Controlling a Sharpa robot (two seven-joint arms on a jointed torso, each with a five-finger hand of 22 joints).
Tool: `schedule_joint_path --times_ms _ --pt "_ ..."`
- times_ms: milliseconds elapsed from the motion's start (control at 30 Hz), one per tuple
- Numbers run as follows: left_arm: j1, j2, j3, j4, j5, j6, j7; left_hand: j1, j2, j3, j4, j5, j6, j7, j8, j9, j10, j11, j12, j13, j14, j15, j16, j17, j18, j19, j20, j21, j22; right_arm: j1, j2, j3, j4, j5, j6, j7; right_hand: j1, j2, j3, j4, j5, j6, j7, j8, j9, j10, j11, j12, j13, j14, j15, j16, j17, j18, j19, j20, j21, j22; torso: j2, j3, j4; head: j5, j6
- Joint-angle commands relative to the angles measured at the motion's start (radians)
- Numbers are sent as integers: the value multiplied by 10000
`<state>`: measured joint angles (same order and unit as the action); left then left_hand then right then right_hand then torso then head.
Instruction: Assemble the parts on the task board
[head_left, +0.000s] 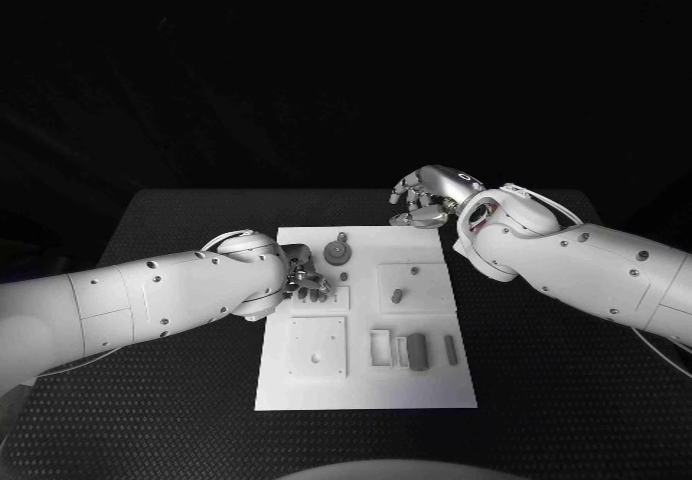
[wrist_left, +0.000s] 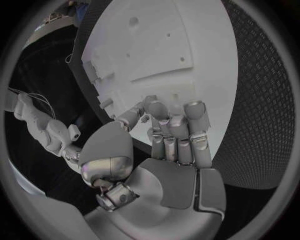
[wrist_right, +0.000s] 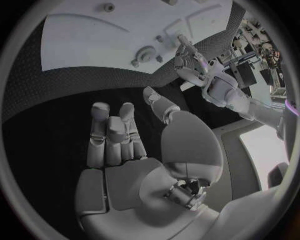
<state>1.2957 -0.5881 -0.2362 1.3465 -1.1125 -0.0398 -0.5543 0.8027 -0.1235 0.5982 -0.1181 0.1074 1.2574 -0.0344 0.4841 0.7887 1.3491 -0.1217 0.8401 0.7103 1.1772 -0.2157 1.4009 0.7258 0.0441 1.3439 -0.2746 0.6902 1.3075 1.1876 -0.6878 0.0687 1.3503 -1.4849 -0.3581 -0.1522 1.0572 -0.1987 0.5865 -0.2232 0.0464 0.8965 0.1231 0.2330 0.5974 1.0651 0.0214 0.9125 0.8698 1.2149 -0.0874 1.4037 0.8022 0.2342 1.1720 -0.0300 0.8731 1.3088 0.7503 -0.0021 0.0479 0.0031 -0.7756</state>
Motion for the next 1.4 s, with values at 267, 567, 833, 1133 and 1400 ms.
schedule_joint_path --times_ms 267,567,833,1133,1400 --pt "-41 55 -23 -58 8 244 34 -13 54 -28 -36 30 20 48 -54 10 -66 -4 13 -16 -52 -21 40 -15 125 -10 38 49 154 -6 8 4 18 22 108 79 -126 -6 -25 15 11 24 109 -61 14 -56 -9 -47 12 -69 -18 -35 8 276 10 -74 -62 122 4 0 1 -7 -3" --pt "-47 41 -23 -113 8 314 9 13 71 -17 -62 31 14 48 -60 10 -71 -4 12 -18 -56 -20 39 -19 129 -15 34 46 153 -6 10 4 44 22 119 80 -126 -7 -24 17 11 23 109 -62 15 -56 -9 -48 13 -70 -19 -35 8 276 9 -74 -63 123 0 0 5 -9 -11" --pt "-47 -10 -23 -117 8 424 -20 61 97 -11 -124 31 15 48 -63 15 -72 -4 16 -18 -59 -19 44 -23 131 -16 33 47 155 -6 1 4 46 22 116 76 -123 -5 -21 19 12 24 108 -63 16 -56 -10 -48 14 -70 -19 -36 8 276 9 -74 -64 123 -4 -2 7 -28 -62" --pt "-47 11 -23 -117 9 397 5 63 90 -28 -160 26 9 54 -71 17 -81 1 14 -19 -66 -16 45 -27 125 -21 38 44 156 -6 2 4 64 22 112 81 -121 -1 -20 21 11 24 108 -64 16 -56 -10 -47 14 -70 -19 -36 8 276 9 -75 -64 123 -3 -13 11 -37 -33" --pt "-47 6 -23 -120 86 269 30 -205 -233 -35 191 -453 -16 66 -116 20 -117 9 -1 -43 -97 -12 34 -69 132 -40 33 -7 130 -6 -6 4 50 22 105 83 -125 -5 -21 25 11 22 109 -66 16 -57 -9 -48 15 -71 -19 -37 7 276 8 -74 -65 124 -2 -6 3 -36 -31"
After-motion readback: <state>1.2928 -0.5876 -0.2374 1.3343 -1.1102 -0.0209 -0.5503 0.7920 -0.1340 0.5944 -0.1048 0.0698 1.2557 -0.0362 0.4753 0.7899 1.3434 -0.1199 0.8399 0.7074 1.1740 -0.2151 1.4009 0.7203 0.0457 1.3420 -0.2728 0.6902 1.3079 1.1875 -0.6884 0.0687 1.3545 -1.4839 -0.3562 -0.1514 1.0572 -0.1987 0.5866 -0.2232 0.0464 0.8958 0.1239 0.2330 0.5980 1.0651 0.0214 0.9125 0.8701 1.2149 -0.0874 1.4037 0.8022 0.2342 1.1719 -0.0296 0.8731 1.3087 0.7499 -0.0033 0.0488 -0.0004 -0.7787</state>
